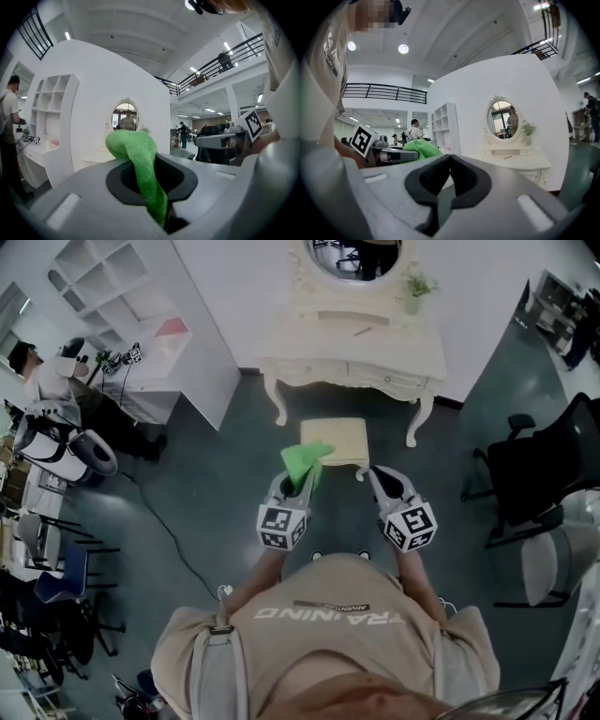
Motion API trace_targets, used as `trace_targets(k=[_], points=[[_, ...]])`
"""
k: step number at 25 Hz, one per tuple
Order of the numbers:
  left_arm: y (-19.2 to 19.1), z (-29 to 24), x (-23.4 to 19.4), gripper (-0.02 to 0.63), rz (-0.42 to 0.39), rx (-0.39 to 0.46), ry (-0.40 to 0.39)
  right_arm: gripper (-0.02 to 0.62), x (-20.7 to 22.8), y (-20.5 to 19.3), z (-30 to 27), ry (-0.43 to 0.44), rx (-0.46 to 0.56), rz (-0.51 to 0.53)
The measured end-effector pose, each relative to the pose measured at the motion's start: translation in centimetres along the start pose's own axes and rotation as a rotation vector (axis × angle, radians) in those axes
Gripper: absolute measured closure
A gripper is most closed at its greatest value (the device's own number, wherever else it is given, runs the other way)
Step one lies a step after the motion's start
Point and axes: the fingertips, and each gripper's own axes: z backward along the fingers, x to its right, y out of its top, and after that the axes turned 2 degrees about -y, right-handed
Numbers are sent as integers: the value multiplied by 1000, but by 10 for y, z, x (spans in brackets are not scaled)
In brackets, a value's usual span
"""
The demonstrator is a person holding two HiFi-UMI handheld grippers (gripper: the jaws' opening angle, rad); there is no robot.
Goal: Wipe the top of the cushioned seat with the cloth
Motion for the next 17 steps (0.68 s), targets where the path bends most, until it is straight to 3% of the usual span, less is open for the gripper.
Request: trace_targets(k=[5,17], points=[[5,3,-7,558,3,10,-10,594,-3,4,-7,12,-8,-13],[24,2,-27,558,9,48,51,594,3,18,-16,55,-25,27]])
